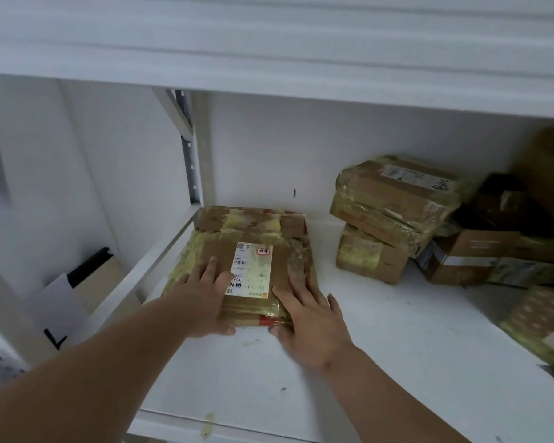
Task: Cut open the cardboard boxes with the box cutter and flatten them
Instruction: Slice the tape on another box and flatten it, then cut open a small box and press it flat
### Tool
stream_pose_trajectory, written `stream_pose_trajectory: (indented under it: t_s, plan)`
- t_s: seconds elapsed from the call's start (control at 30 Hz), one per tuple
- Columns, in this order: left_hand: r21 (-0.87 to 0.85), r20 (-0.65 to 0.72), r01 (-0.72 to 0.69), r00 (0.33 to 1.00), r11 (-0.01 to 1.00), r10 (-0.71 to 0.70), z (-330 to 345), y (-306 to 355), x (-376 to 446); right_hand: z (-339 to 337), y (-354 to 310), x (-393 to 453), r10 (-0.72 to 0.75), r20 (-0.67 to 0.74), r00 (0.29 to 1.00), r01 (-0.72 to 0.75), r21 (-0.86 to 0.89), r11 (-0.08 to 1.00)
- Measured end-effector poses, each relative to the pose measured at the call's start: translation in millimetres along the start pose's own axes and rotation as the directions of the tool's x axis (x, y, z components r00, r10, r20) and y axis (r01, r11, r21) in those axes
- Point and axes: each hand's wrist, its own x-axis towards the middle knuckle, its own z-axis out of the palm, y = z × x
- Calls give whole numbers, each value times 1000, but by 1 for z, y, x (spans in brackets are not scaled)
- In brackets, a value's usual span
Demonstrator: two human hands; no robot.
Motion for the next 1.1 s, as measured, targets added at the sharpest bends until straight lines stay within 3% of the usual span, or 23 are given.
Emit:
stream_pose_trajectory:
  t_s: [0.17, 0.37, 0.53, 0.63, 0.77, 1.1]
  plan:
    - [38, -66, 7, 998, 999, -5, -4, -6, 5, -2, -3, 10, 25, 38, 999, -24, -21, 999]
    - [85, -100, 78, 993, 993, -69, -10, -1, 4, -3, -9, 15, 54, -29, 998, -56, -50, 997]
    - [70, -55, 109, 993, 992, -105, -25, 10, 0, -11, 4, 0, 28, -88, 996, -24, 41, 999]
    - [33, -147, 113, 983, 993, -107, -40, 29, -2, -17, 14, -9, 73, -130, 989, -63, 77, 995]
    - [42, -301, 26, 953, 999, -12, -49, 62, -6, -32, 27, -26, 92, -173, 981, -78, 84, 993]
    - [15, -380, -157, 913, 988, 151, -67, 177, -5, -72, 114, -103, 223, -338, 914, -199, 106, 974]
